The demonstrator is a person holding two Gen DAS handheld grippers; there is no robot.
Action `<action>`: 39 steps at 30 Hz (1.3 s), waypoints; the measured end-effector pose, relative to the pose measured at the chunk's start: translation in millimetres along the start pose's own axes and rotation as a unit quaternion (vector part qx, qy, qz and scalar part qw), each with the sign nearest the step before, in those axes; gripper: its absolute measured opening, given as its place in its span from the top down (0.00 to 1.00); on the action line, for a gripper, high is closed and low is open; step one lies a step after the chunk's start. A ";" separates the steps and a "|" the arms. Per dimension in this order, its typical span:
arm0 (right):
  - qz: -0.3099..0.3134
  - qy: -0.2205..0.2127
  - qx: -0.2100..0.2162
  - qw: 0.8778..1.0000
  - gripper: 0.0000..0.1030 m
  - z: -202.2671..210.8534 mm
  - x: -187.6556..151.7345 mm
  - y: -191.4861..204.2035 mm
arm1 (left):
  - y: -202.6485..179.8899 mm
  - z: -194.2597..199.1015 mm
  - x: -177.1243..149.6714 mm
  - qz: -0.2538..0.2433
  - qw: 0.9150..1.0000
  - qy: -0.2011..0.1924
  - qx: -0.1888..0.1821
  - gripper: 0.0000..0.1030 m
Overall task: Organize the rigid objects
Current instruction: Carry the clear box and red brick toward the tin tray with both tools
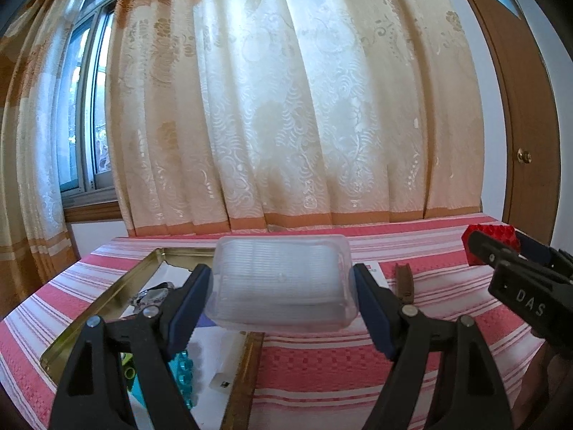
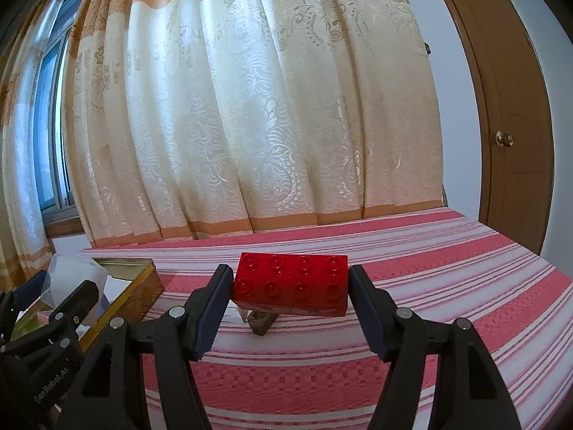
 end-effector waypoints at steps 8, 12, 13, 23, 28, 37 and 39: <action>0.008 -0.001 0.007 1.000 0.34 3.1 -0.9 9.8 | 13.0 6.4 0.5 0.014 1.000 -0.014 0.014 0.23; 0.012 -0.003 0.014 1.000 0.34 5.2 -2.0 15.2 | 21.4 8.3 0.0 0.019 0.999 -0.017 0.020 0.23; 0.013 -0.003 0.015 1.000 0.34 5.5 -2.1 16.5 | 24.6 7.2 -0.4 0.023 0.999 -0.014 0.021 0.23; 0.016 -0.005 0.026 1.000 0.34 8.2 -3.8 27.4 | 36.3 8.8 -1.8 0.032 0.999 -0.017 0.035 0.23; 0.019 -0.006 0.031 0.999 0.34 9.2 -4.3 33.4 | 41.7 9.1 -1.9 0.033 0.998 -0.020 0.043 0.23; 0.023 -0.005 0.039 0.999 0.34 10.2 -5.6 42.7 | 51.9 9.2 -2.4 0.036 0.998 -0.021 0.054 0.23; 0.023 -0.005 0.041 0.999 0.34 10.7 -5.8 44.9 | 52.8 8.9 -2.2 0.035 0.998 -0.022 0.056 0.23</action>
Point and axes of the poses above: each gripper's, at about its wrist camera, not at the fingertips, and z roughly against the way its jaws point, y to its left, x to its top, the point moved 1 cm from there along -z, roughly the way its jaws point, and after that the axes turned 5 degrees about -y, right-handed, at the moved point
